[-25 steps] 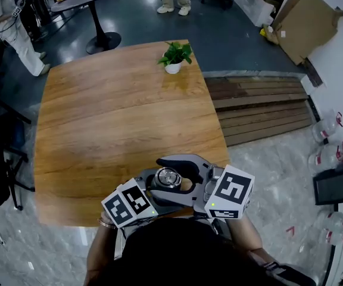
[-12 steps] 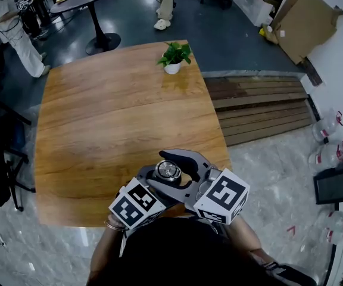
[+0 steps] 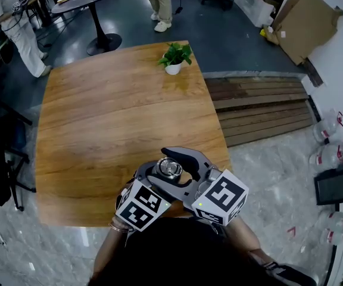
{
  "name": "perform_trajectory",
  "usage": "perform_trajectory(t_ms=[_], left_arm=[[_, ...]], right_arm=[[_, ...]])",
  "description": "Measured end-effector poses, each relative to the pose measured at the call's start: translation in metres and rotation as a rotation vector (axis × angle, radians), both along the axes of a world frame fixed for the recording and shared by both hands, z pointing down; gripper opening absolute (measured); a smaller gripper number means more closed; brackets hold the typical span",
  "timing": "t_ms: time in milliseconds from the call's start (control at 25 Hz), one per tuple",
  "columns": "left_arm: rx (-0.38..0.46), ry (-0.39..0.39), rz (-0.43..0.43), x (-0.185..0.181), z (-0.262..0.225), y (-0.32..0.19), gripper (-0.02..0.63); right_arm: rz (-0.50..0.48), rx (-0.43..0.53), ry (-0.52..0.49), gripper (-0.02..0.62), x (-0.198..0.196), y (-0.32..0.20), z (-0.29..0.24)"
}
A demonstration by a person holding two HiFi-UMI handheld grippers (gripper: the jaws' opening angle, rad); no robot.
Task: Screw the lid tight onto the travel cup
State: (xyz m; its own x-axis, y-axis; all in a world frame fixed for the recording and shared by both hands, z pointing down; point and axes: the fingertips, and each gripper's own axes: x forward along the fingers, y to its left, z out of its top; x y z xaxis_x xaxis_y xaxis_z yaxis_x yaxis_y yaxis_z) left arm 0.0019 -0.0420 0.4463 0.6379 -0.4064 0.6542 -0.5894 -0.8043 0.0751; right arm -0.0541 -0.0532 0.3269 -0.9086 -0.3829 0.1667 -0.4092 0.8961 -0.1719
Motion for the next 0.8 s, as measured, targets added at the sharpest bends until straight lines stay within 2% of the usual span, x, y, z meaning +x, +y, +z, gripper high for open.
perform_trajectory(t_ms=[280, 600, 800], left_arm=[[0.055, -0.055, -0.063, -0.005, 0.001, -0.010, 0.400], [0.073, -0.037, -0.115, -0.005, 0.001, -0.017, 0.400], [0.066, -0.011, -0.201, -0.023, 0.002, -0.026, 0.400]], right_arm=[[0.033, 0.007, 0.000, 0.275, 0.001, -0.004, 0.001], [0.049, 0.029, 0.012, 0.275, 0.003, -0.006, 0.001], [0.078, 0.057, -0.083, 0.275, 0.012, -0.007, -0.018]])
